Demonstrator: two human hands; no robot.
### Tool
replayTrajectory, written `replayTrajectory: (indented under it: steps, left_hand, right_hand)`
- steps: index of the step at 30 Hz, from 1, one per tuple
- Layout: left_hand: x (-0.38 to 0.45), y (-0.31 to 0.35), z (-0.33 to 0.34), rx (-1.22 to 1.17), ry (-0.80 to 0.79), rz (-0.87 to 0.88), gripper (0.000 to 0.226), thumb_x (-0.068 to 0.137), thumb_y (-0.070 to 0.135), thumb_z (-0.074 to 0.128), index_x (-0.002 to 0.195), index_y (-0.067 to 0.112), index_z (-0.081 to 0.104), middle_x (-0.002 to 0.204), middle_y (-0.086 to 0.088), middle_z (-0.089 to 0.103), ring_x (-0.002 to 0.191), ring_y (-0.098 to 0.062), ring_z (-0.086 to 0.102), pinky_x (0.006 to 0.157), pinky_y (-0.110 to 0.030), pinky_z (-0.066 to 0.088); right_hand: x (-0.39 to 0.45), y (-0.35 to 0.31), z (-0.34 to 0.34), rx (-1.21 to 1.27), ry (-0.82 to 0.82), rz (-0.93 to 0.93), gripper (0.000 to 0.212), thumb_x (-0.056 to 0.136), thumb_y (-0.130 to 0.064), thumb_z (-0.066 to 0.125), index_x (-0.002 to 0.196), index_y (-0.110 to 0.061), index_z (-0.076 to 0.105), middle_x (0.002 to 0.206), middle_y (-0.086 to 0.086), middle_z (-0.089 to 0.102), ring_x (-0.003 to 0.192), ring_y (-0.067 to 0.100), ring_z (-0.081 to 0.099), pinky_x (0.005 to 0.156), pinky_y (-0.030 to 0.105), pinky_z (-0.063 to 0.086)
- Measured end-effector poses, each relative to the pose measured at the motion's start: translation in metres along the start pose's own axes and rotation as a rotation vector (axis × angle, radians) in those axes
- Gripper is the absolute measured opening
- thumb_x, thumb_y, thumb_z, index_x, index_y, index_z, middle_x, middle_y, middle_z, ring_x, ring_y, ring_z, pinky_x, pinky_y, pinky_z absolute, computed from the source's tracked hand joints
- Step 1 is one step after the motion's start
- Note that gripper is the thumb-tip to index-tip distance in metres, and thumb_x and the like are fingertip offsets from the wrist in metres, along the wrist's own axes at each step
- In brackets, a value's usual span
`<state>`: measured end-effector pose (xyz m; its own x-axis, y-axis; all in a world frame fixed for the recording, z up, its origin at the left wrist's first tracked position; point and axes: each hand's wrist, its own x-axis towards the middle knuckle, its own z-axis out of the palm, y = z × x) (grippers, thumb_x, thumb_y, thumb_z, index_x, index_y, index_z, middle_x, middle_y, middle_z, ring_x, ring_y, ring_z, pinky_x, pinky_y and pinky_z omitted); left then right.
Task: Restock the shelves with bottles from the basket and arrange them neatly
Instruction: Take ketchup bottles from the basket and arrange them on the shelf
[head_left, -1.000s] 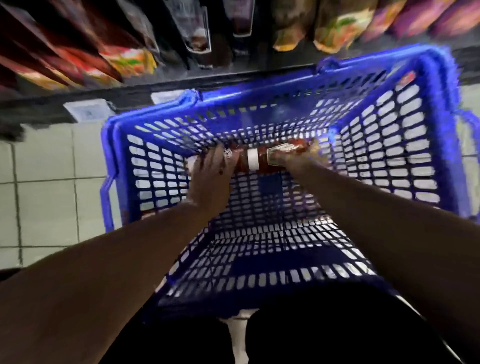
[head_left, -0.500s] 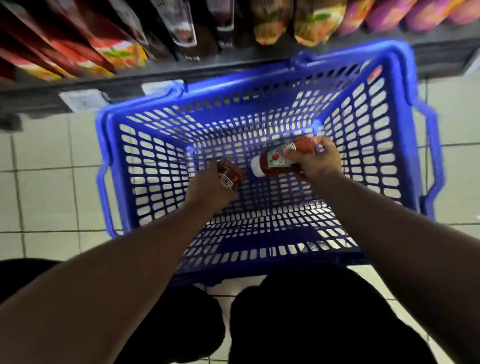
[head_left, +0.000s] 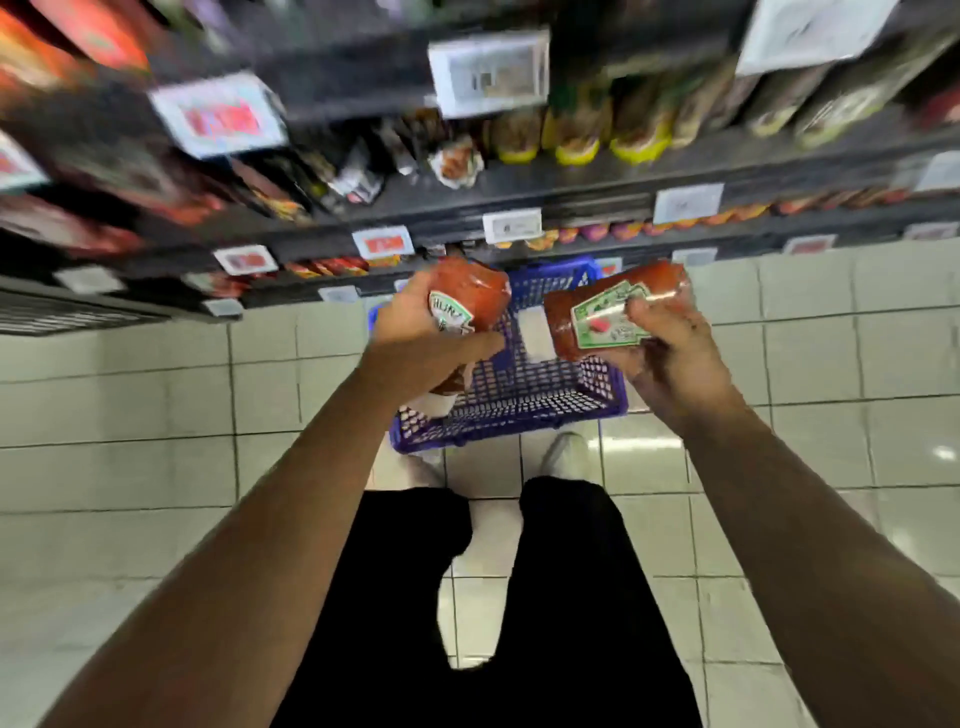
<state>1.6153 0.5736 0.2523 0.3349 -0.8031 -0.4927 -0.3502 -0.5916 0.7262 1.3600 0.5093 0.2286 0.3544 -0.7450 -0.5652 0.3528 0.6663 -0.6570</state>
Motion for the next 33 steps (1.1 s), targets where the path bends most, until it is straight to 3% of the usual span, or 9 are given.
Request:
replayTrajectory:
  steps: [2, 7, 10, 13, 17, 20, 22, 26, 33]
  left_hand:
    - [-0.040, 0.066, -0.034, -0.067, 0.019, 0.061, 0.060, 0.058, 0.026, 0.096, 0.107, 0.031, 0.063, 0.086, 0.013, 0.073, 0.072, 0.005, 0.067, 0.062, -0.012, 0.049]
    - [-0.111, 0.200, -0.109, -0.148, 0.140, 0.231, 0.065, 0.063, 0.016, 0.096, 0.113, 0.029, 0.058, 0.087, 0.012, 0.070, 0.067, 0.005, 0.064, 0.062, -0.012, 0.049]
    - [-0.140, 0.264, -0.145, -0.177, 0.260, 0.353, 0.065, 0.057, 0.026, 0.097, 0.109, 0.031, 0.058, 0.086, 0.016, 0.070, 0.073, 0.001, 0.065, 0.068, -0.018, 0.052]
    - [-0.163, 0.311, -0.176, -0.170, 0.449, 0.490, 0.062, 0.055, 0.038, 0.097, 0.101, 0.041, 0.055, 0.092, 0.035, 0.065, 0.079, 0.012, 0.062, 0.067, -0.005, 0.045]
    - [-0.179, 0.350, -0.215, -0.178, 0.597, 0.581, 0.070, 0.053, 0.056, 0.092, 0.111, 0.043, 0.056, 0.100, 0.038, 0.060, 0.087, 0.012, 0.063, 0.064, -0.003, 0.045]
    - [-0.181, 0.364, -0.244, -0.204, 0.678, 0.634, 0.070, 0.051, 0.061, 0.090, 0.110, 0.042, 0.058, 0.098, 0.029, 0.066, 0.084, 0.005, 0.066, 0.063, -0.007, 0.047]
    - [-0.181, 0.371, -0.262, -0.222, 0.715, 0.681, 0.068, 0.051, 0.062, 0.090, 0.108, 0.043, 0.059, 0.097, 0.027, 0.068, 0.083, 0.004, 0.068, 0.065, -0.007, 0.048]
    - [-0.176, 0.383, -0.296, -0.242, 0.723, 0.754, 0.064, 0.051, 0.063, 0.089, 0.105, 0.047, 0.059, 0.097, 0.029, 0.069, 0.083, 0.006, 0.068, 0.066, -0.005, 0.047]
    - [-0.164, 0.393, -0.335, -0.253, 0.706, 0.847, 0.059, 0.053, 0.061, 0.088, 0.102, 0.044, 0.061, 0.094, 0.026, 0.071, 0.081, 0.004, 0.069, 0.066, -0.011, 0.052]
  right_hand:
    - [-0.037, -0.059, 0.033, 0.047, -0.017, -0.060, 0.024, 0.093, -0.001, 0.059, 0.108, -0.017, 0.070, 0.106, 0.011, 0.075, 0.099, 0.029, 0.073, 0.076, 0.044, 0.062]
    - [-0.104, -0.187, 0.112, 0.039, -0.107, -0.227, 0.040, 0.082, -0.002, 0.067, 0.118, -0.016, 0.059, 0.097, 0.000, 0.077, 0.089, 0.017, 0.074, 0.072, 0.035, 0.062]
    - [-0.131, -0.253, 0.157, -0.051, -0.209, -0.351, 0.048, 0.076, -0.004, 0.068, 0.120, -0.019, 0.058, 0.095, -0.001, 0.075, 0.085, 0.016, 0.072, 0.069, 0.034, 0.060]
    - [-0.153, -0.305, 0.202, -0.142, -0.337, -0.465, 0.054, 0.076, -0.004, 0.071, 0.127, -0.017, 0.057, 0.098, 0.001, 0.074, 0.083, 0.019, 0.072, 0.066, 0.035, 0.059]
    - [-0.170, -0.348, 0.251, -0.191, -0.469, -0.540, 0.076, 0.070, -0.010, 0.083, 0.138, -0.004, 0.050, 0.122, 0.033, 0.065, 0.109, 0.053, 0.064, 0.088, 0.064, 0.054]
    - [-0.177, -0.368, 0.285, -0.222, -0.477, -0.609, 0.076, 0.068, -0.012, 0.083, 0.136, -0.002, 0.051, 0.121, 0.038, 0.061, 0.110, 0.067, 0.055, 0.090, 0.081, 0.043]
    - [-0.180, -0.378, 0.306, -0.273, -0.483, -0.685, 0.069, 0.068, -0.011, 0.082, 0.132, -0.008, 0.057, 0.115, 0.026, 0.068, 0.105, 0.051, 0.065, 0.091, 0.073, 0.050]
    - [-0.187, -0.394, 0.355, -0.326, -0.503, -0.814, 0.072, 0.063, -0.018, 0.088, 0.130, -0.018, 0.062, 0.111, 0.010, 0.074, 0.097, 0.022, 0.072, 0.081, 0.035, 0.058]
    - [-0.177, -0.413, 0.443, -0.405, -0.376, -1.009, 0.062, 0.062, -0.023, 0.091, 0.118, -0.024, 0.064, 0.106, 0.005, 0.078, 0.095, 0.019, 0.075, 0.080, 0.032, 0.059]
